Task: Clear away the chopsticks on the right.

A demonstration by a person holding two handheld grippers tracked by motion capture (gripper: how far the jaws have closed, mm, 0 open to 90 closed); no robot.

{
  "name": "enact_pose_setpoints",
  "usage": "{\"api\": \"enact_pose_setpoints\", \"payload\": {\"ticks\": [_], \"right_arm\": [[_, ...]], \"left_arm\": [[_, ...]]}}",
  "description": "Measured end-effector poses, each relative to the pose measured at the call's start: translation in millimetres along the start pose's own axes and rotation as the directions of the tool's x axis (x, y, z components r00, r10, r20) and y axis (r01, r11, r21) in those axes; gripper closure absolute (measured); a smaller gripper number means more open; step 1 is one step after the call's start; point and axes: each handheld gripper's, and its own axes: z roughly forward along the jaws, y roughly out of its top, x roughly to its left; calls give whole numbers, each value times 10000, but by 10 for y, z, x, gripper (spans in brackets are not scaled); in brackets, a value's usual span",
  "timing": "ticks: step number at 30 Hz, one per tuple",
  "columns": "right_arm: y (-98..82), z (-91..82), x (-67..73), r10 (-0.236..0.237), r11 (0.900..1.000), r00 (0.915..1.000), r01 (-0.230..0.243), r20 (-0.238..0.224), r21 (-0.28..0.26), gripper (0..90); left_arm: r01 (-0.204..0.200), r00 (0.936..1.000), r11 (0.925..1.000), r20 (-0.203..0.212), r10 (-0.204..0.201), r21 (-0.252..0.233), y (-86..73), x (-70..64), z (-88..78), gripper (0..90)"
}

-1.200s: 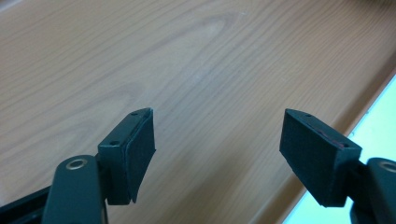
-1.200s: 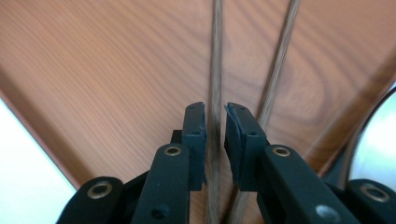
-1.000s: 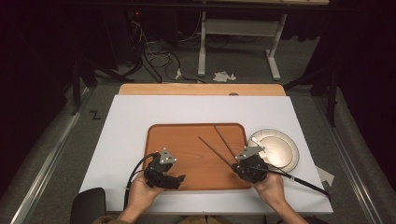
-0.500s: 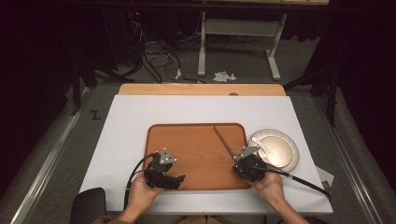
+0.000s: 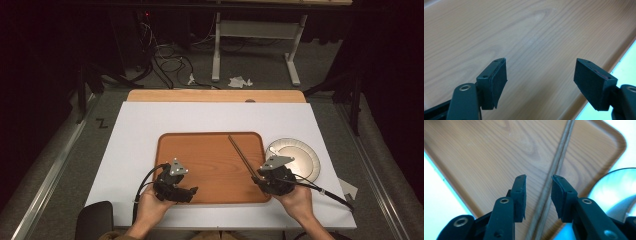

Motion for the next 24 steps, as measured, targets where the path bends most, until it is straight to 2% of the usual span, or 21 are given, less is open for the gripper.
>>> {"api": "enact_pose_setpoints", "payload": {"ticks": [6,12,14,15,17,19,20,22,24], "right_arm": [[-46,-150,-40,32,9998,9999,-30,131,-182,627],[-125,-312,-70,260,9989,9991,-247,341,-394,616],[-175,-358,-117,612,9958,9981,-610,6,-679,615],[-202,-369,-143,817,9942,9966,-820,-83,-691,613],[-248,-395,-141,674,9961,9971,-651,359,-601,615],[-303,-404,-157,855,9936,9963,-853,2,-739,612],[-329,-403,-162,938,9936,9956,-934,40,-637,611],[-366,-401,-151,819,9955,9963,-804,274,-507,611],[-382,-396,-119,802,9953,9966,-790,186,-555,604]], "left_arm": [[25,10000,10000,-16,-25,-76,0,9,-11,268],[38,10000,10000,-35,-39,-91,-1,5,-11,268],[46,10000,9999,-47,-46,-104,-1,6,-14,268],[46,10000,9999,-51,-47,-109,-1,6,-15,268],[46,10000,9999,-53,-47,-108,-1,5,-13,268],[37,10000,9999,-56,-38,-106,0,4,-14,268],[41,10000,9999,-60,-41,-110,0,5,-16,268],[98,9999,9998,-54,-99,-164,-1,12,-26,268],[108,9999,9998,-80,-110,-194,-2,22,-38,268]]}}
